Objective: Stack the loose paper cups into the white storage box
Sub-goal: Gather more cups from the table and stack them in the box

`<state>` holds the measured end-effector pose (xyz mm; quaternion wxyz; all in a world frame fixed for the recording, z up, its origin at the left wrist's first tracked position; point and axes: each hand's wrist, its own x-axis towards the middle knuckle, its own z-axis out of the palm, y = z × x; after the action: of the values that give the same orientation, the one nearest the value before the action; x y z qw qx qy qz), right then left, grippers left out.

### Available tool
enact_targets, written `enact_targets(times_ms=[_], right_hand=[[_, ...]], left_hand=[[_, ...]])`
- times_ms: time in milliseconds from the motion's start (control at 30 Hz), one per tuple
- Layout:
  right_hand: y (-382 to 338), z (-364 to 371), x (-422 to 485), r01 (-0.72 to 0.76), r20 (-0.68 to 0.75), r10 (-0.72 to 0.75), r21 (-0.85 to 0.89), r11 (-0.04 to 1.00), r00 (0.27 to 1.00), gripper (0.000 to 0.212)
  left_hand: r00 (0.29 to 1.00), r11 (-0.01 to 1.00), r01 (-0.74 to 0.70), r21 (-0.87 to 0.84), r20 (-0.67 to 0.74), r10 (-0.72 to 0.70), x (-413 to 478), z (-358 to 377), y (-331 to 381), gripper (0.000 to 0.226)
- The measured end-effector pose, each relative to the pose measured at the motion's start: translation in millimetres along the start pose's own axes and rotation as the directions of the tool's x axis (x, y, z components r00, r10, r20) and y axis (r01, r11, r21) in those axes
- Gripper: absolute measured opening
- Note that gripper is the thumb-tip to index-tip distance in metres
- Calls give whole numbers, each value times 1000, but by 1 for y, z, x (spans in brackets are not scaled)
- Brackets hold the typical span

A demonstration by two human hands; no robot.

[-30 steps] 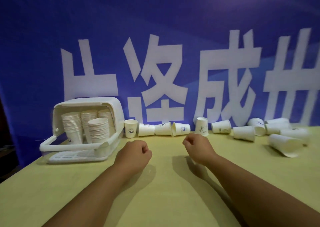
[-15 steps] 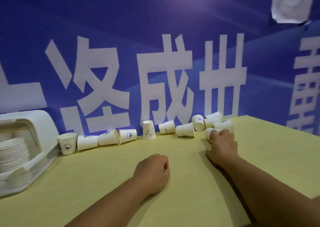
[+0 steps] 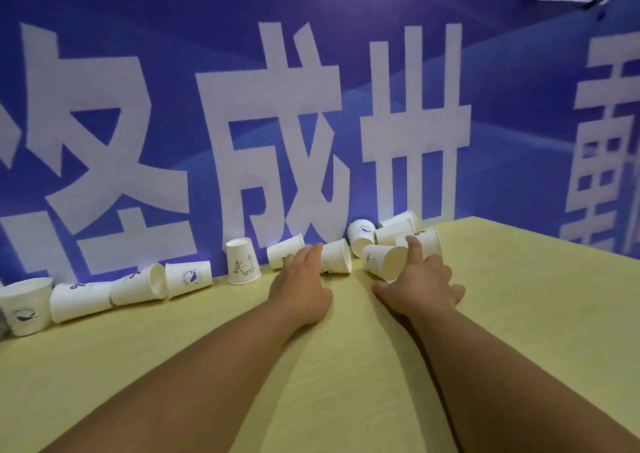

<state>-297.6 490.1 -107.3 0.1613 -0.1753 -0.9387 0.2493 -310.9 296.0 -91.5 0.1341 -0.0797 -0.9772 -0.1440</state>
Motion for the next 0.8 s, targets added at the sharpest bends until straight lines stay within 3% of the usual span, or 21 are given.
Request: enact_targets(times_ms=[100, 200, 433, 567, 700, 800], right_hand=[[-1, 1, 3, 5, -29, -6, -31, 1000, 1000, 72], [-2, 3, 3, -9, -66, 10, 23, 1000, 998, 64], [-4, 4, 2, 67, -106, -47, 187, 980, 993, 62], [-10, 2, 1, 129, -138, -87, 338, 932, 987, 60], [-15, -3, -10, 204, -124, -165, 447, 871, 978, 58], [-22, -11, -25, 214, -82, -201, 518, 828, 976, 64]], left_hand=[[1000, 999, -22, 42, 20, 21, 19, 5, 5, 90], [1000, 995, -24, 98, 1, 24, 30, 7, 8, 86], [997, 988, -5, 152, -77, 17, 39, 5, 6, 52], [1000, 996, 7, 87, -10, -6, 22, -10, 4, 48], [997, 992, 5, 127, -80, 5, -13, -29, -7, 46], [994, 998, 50, 36, -96, -47, -38, -43, -31, 51]])
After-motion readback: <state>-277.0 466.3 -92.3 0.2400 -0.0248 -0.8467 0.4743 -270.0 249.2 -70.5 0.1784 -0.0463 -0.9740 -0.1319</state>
